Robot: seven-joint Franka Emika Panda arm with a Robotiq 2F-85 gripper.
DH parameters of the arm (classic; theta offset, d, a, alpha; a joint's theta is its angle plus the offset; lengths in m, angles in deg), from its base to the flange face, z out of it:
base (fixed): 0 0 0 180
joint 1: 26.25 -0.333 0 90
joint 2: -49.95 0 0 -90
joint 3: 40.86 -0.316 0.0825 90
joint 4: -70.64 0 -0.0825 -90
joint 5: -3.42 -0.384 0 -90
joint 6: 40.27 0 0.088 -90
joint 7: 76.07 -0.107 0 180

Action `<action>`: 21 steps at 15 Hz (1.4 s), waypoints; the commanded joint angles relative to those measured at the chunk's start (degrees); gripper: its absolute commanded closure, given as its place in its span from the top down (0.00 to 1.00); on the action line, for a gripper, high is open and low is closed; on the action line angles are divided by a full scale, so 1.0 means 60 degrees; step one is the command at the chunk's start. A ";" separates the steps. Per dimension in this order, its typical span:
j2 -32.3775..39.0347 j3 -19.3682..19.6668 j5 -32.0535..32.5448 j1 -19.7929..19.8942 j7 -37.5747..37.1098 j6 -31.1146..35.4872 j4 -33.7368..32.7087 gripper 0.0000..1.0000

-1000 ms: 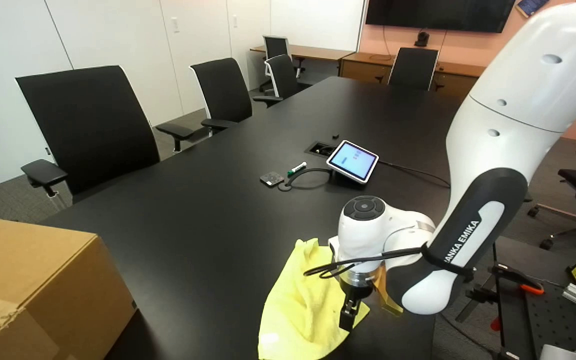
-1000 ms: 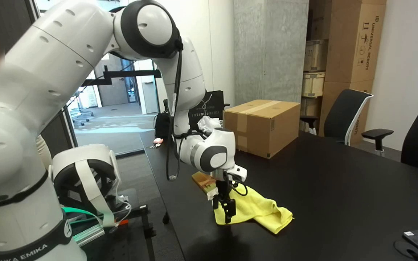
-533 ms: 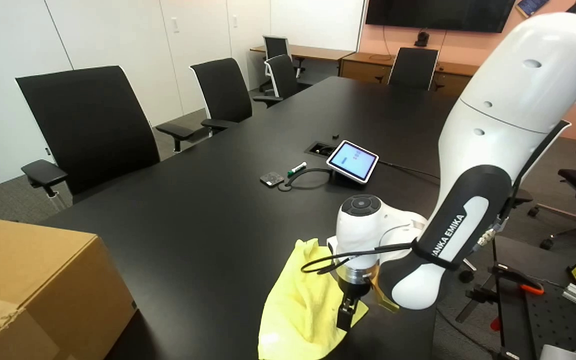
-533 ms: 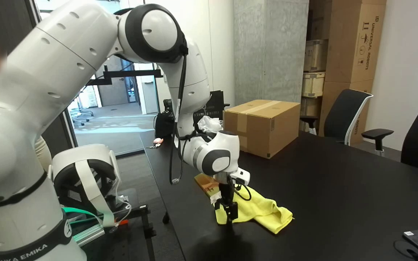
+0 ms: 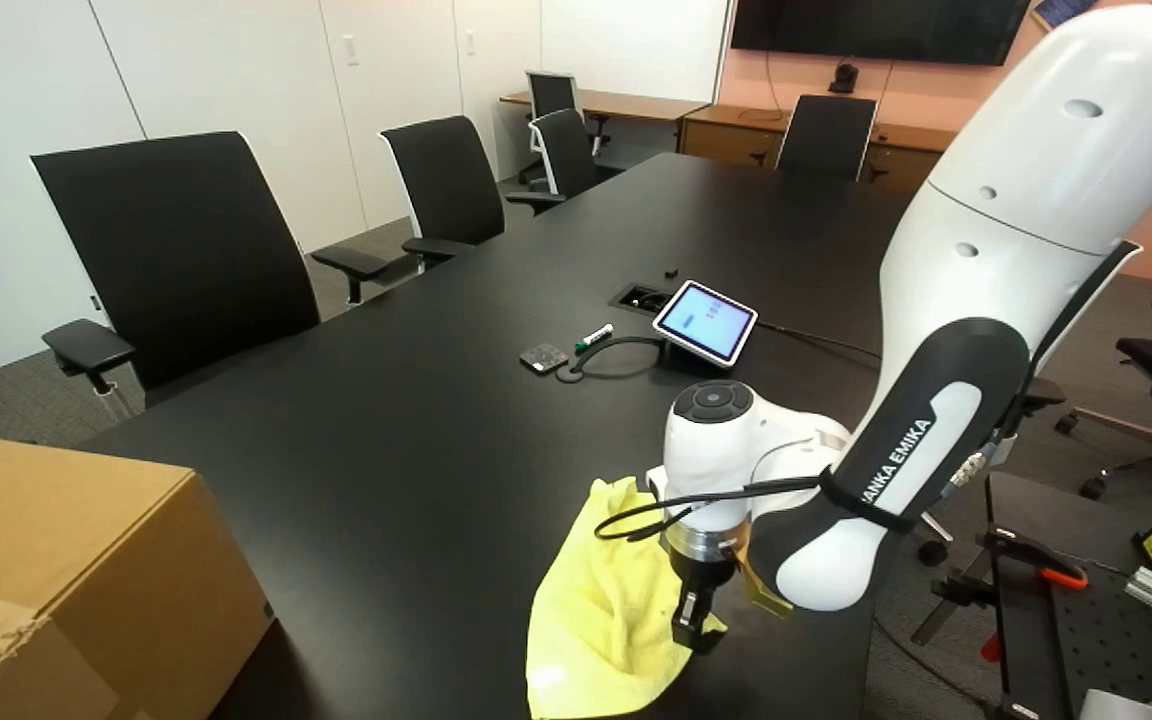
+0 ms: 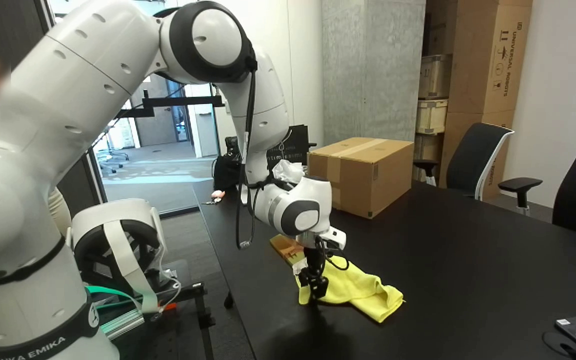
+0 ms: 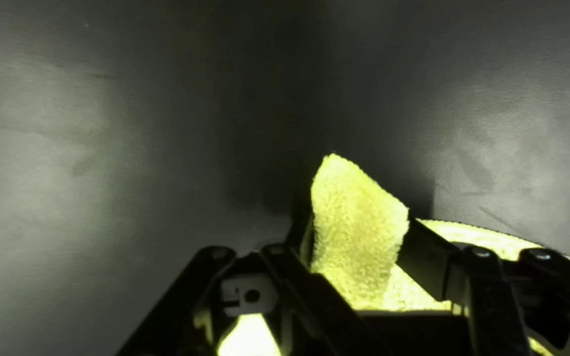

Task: Fold the towel from bottom to top.

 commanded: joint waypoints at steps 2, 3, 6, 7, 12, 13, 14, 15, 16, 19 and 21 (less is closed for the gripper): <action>-0.0781 0.0278 0.0155 -0.0726 -0.0091 -0.1157 0.0134 0.05; -0.0948 0.0365 0.0316 -0.0949 -0.0187 -0.1444 0.0111 0.01; -0.0987 0.0394 0.0742 -0.1386 -0.0238 -0.2135 -0.0456 0.00; -0.1032 0.0356 0.0873 -0.1451 -0.0186 -0.2332 -0.0610 0.01; -0.0447 0.0575 0.1763 -0.1922 -0.0407 -0.2741 -0.2189 0.01; -0.0258 0.0619 0.1922 -0.1977 -0.0415 -0.2782 -0.2581 0.01; -0.0107 0.0614 0.2002 -0.1999 -0.0400 -0.2821 -0.2972 0.01; 0.0037 0.0558 0.2027 -0.1989 -0.0346 -0.2829 -0.3322 0.01; 0.0249 0.0558 0.2102 -0.2041 -0.0312 -0.2829 -0.3699 0.01; 0.1005 0.0471 0.2280 -0.2221 -0.0026 -0.3239 -0.4969 0.01; 0.1615 0.0586 0.2520 -0.2496 -0.0090 -0.3632 -0.5863 0.01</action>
